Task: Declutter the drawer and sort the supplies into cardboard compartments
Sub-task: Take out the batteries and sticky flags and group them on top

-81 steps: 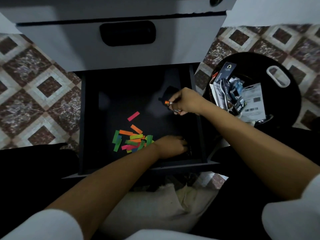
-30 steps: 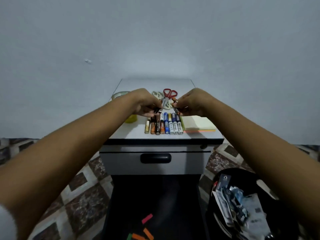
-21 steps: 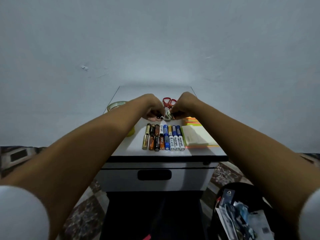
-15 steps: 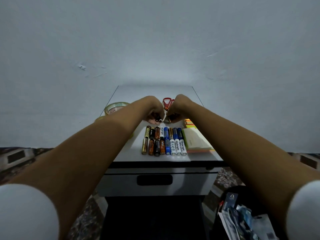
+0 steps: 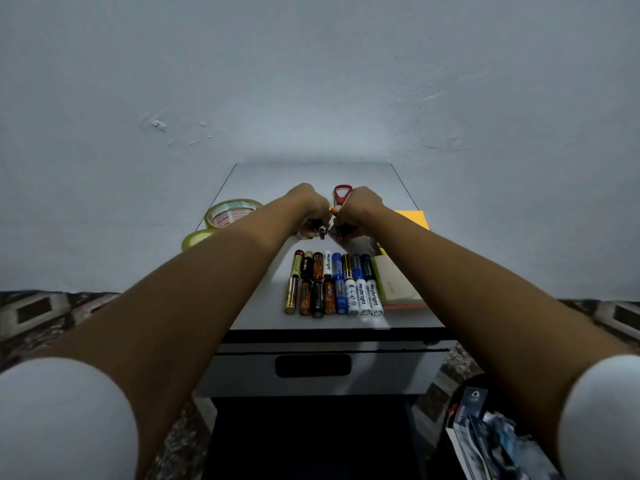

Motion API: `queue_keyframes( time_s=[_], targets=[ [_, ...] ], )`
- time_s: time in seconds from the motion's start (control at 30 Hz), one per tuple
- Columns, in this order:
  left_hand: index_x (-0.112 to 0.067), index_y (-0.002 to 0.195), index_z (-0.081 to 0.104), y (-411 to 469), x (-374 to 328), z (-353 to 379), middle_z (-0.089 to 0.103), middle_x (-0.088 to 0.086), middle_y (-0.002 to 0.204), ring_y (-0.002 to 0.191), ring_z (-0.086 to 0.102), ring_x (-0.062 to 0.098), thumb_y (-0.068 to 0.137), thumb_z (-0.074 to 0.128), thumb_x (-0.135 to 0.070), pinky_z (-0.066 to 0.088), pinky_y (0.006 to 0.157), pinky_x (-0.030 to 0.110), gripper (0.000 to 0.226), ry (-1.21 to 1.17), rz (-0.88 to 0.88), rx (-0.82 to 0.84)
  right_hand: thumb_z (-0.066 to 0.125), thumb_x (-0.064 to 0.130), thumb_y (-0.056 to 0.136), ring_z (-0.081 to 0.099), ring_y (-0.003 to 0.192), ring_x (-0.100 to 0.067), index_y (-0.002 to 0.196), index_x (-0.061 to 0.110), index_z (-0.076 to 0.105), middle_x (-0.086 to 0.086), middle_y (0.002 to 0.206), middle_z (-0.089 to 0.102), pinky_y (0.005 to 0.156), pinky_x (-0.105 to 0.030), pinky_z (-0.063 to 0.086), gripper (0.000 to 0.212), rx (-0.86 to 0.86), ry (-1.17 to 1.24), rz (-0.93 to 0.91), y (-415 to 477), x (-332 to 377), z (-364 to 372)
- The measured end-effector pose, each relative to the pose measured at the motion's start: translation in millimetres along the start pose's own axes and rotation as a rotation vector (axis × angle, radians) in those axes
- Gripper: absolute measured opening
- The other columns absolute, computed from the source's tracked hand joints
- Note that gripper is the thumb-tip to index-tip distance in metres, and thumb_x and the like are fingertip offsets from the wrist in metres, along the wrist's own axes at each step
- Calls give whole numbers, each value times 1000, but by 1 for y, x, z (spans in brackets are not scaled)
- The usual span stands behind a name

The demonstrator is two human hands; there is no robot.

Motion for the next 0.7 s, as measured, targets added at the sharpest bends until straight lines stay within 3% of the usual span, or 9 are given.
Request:
queue_keyframes(
  time_s=[0.07,0.17,0.23,0.33,0.37,0.47,0.53,0.6,0.7],
  targets=[
    [0,74,50,5,-1,-1,59,17,82,79,57,25,92,52,-5,50,84,32,19,-39,47,-65,61,8,88,61,107,-27,88,1,55,-18,116,62,94,-38,50,10,7,16,16,2,-1,2],
    [1,72,51,9,-1,-5,61,19,82,85,62,30,88,59,-3,53,90,39,18,-87,86,-137,64,9,86,62,106,-27,103,-3,57,-18,116,62,94,-38,51,22,3,26,14,6,1,2],
    [0,72,50,9,0,-6,61,20,84,81,63,28,88,58,-3,54,85,36,19,-83,92,-123,65,6,84,64,102,-28,104,-3,57,-18,114,63,87,-38,55,24,39,74,39,5,0,2],
    [-1,75,49,2,2,-4,56,11,74,60,53,16,95,49,-7,46,56,21,21,-15,6,1,66,5,84,67,97,-26,81,1,54,-16,108,68,86,-34,55,13,142,87,137,2,0,2],
    [-2,76,50,0,3,-3,55,8,72,58,50,13,96,47,-10,42,51,19,22,18,-22,44,65,6,85,68,96,-24,86,1,56,-14,107,69,87,-31,54,10,198,98,192,-1,0,4],
    [-4,79,51,-5,4,-1,56,5,74,58,49,11,95,49,-14,38,53,18,19,85,-59,83,56,7,91,63,102,-21,111,0,55,-12,106,67,90,-28,51,22,339,94,324,-10,-4,7],
    [-4,80,52,-8,6,1,58,6,76,60,50,10,94,52,-14,38,54,18,16,125,-70,92,54,9,92,59,112,-20,104,0,55,-10,90,63,90,-27,49,15,380,67,364,-15,-6,7],
    [-3,81,53,-12,8,4,57,7,77,61,51,11,92,55,-13,39,54,19,15,149,-79,104,52,10,93,56,117,-18,111,1,55,-9,82,58,92,-27,47,20,385,66,394,-19,-7,6],
    [-3,78,52,-12,9,8,54,6,73,62,51,13,91,56,-11,42,58,21,15,134,-80,121,50,10,95,56,117,-17,122,0,53,-8,108,64,101,-27,44,30,360,62,402,-19,-6,3]
  ],
)
Point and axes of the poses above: each hand's wrist, its own y-axis towards the middle knuckle, its own z-axis out of the palm, x = y × z, the point moved 5 cm from there along y, towards the middle knuckle
